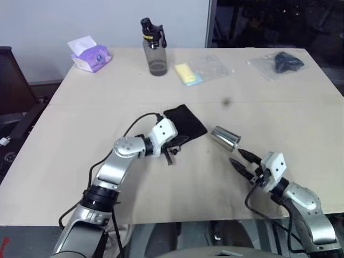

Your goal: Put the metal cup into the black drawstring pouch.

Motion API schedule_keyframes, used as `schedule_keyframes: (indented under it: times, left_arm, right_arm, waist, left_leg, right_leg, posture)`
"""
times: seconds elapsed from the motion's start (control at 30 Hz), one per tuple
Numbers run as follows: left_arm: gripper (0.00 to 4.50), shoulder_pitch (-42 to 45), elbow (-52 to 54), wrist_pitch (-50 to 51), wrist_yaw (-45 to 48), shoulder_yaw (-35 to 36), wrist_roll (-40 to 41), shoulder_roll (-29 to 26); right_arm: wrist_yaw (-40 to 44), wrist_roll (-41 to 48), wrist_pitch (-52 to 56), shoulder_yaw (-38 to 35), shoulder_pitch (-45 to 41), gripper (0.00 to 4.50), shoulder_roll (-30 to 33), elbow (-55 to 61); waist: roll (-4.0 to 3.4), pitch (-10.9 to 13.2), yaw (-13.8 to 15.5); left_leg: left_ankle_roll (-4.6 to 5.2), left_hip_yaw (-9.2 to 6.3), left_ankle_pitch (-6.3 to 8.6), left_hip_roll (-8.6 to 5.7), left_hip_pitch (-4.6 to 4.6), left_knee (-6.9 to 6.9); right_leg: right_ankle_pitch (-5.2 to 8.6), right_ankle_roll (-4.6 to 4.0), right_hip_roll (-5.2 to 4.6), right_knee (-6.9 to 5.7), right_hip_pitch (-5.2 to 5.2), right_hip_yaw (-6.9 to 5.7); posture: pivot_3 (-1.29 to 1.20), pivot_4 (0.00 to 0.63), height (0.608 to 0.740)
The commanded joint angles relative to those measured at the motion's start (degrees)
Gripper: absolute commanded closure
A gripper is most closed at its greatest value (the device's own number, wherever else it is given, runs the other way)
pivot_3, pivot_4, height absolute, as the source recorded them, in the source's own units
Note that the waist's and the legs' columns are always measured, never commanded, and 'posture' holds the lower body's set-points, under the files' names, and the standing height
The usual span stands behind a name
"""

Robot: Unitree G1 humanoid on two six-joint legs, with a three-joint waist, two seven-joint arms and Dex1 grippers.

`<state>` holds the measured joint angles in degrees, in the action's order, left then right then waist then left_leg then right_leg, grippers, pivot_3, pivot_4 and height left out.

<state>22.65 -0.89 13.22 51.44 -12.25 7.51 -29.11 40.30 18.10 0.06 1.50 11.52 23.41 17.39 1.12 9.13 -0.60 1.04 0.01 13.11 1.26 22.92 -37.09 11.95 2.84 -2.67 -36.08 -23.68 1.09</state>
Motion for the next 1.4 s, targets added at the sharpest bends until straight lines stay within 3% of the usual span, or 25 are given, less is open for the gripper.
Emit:
schedule_keyframes:
  times: [0.03,0.6,1.1,1.4]
  left_arm:
    - [4.50,2.3,-0.5,-2.4,1.7,-1.9,-2.0,-0.3]
    - [4.50,11.0,-10.8,-8.9,2.6,-7.1,-10.1,2.8]
    - [4.50,12.2,-12.8,-6.6,-1.6,-8.0,-14.4,6.1]
    - [4.50,13.2,-13.3,-3.5,-3.2,-6.1,-12.8,8.5]
  right_arm:
    - [2.3,3.2,2.4,1.7,0.6,2.46,1.2,6.7]
    - [-2.0,-3.0,0.8,5.6,1.6,2.46,-0.8,7.1]
    - [-3.0,-3.7,0.4,5.8,2.5,2.46,-1.1,7.5]
    - [-3.6,-4.1,-0.2,6.0,2.0,2.46,-1.5,7.0]
  waist:
    - [0.00,0.0,0.0]
    - [0.03,0.0,0.2]
    - [0.03,0.0,0.1]
    - [0.03,0.0,0.2]
  left_leg:
    - [0.00,-0.01,0.00,0.00,0.00,0.00]
    - [0.00,-0.05,0.00,-0.01,0.05,-0.04]
    - [0.00,-0.05,0.00,-0.01,0.05,-0.06]
    - [0.00,-0.05,0.00,-0.01,0.06,-0.09]
  right_leg:
    - [0.00,0.00,0.00,0.00,0.00,-0.01]
    - [0.00,0.01,0.03,0.00,0.00,-0.04]
    - [0.00,0.01,0.03,-0.01,0.00,-0.04]
    - [0.00,0.02,0.03,-0.02,0.01,-0.04]
  posture:
    - [0.00,0.150,0.740]
    - [0.00,0.150,0.740]
    - [0.00,0.150,0.740]
    - [0.00,0.150,0.740]
